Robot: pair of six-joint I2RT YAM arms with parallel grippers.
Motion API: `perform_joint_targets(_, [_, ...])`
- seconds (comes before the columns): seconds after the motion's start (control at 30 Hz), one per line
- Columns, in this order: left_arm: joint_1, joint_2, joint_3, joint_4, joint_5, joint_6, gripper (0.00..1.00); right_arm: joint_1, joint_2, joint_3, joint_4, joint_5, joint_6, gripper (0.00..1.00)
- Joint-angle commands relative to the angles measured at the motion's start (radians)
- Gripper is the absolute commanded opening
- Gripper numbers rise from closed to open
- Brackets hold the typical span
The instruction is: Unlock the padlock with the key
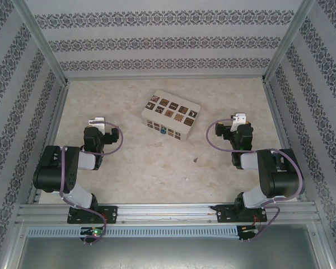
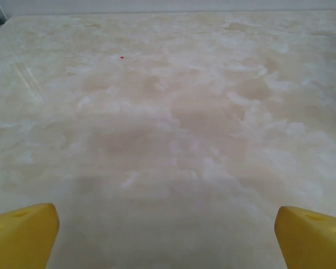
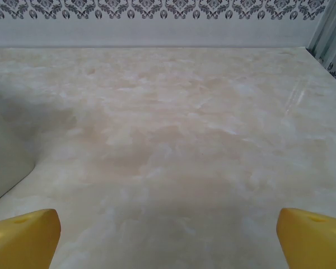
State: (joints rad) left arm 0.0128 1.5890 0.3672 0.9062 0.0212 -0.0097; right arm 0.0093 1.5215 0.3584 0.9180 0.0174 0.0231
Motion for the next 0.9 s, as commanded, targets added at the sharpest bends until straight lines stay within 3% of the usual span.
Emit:
perform_joint_targets(0.0, [-0.011,0.006,0.021,0.047,-0.005,0.013,0.99,0.006,0.009,0.017,0.030,-0.012,-0.001,0.98])
perform_joint_targets(0.73, [-0.011,0.006,0.021,0.045,-0.006,0.010,0.99,0.001,0.008,0.019,0.028,-0.012,0.006,0.98])
perform_joint_targets(0.87, [-0.011,-0.029,-0.010,0.082,-0.024,0.004,0.99,0.001,-0.070,0.020,-0.043,-0.003,0.008,0.98])
